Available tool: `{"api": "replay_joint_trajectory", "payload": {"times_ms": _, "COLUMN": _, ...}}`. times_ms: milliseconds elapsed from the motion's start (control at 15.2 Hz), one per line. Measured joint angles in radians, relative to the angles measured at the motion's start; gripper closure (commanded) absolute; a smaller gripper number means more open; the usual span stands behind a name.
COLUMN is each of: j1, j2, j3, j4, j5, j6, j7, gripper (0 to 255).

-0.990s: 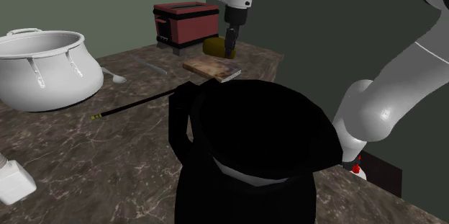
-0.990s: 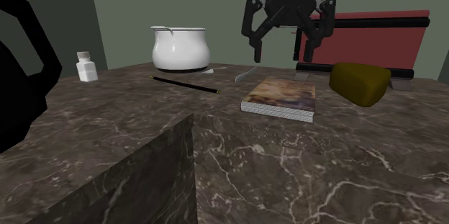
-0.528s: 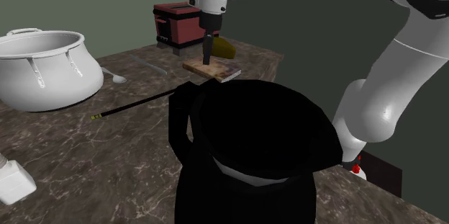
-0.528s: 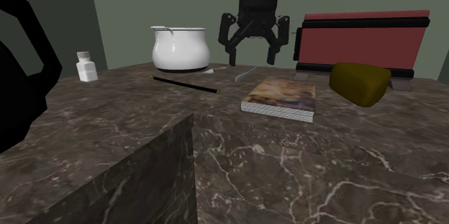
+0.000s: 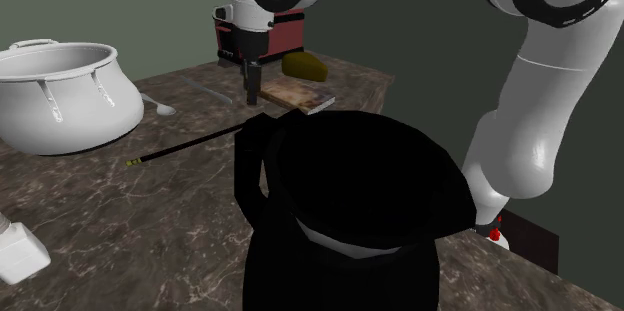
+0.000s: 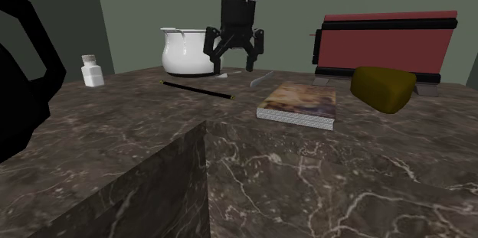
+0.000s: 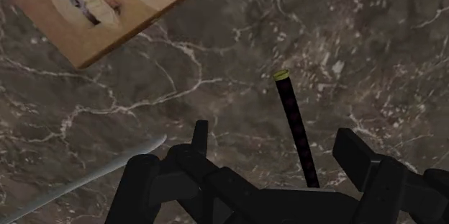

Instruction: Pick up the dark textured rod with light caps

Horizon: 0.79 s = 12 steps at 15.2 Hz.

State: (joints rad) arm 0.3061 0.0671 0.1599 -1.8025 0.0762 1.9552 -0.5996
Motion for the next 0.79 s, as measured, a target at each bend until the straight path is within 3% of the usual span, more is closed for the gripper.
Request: {"api": "replay_joint_trajectory", "payload": {"times_ms": 792, "j1": 0.116, "j2": 0.253, "j3": 0.107, "j4": 0.276, "j5": -0.041, "j6": -0.021, "j7": -0.155, "gripper": 0}}
